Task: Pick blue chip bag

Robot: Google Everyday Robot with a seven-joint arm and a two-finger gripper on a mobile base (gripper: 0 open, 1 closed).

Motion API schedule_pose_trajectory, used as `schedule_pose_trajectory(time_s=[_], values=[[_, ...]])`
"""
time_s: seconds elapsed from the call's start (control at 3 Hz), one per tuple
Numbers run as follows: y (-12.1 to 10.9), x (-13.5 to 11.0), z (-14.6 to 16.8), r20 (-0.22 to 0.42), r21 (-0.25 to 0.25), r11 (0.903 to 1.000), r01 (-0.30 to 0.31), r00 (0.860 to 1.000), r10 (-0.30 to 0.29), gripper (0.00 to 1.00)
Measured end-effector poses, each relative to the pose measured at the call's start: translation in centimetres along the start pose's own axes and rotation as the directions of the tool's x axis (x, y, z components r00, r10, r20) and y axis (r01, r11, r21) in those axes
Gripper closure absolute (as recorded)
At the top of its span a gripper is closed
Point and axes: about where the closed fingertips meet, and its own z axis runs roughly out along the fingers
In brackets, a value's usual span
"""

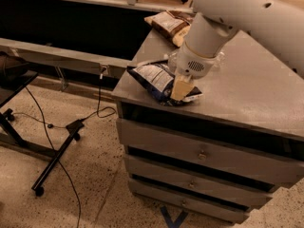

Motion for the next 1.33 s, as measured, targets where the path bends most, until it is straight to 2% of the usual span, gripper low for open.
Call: schedule_pose_trajectory(time_s=[1.33], values=[[0.00, -0.05, -0.17, 0.001, 0.000, 1.0000, 0.000, 1.000, 0.000, 1.00]])
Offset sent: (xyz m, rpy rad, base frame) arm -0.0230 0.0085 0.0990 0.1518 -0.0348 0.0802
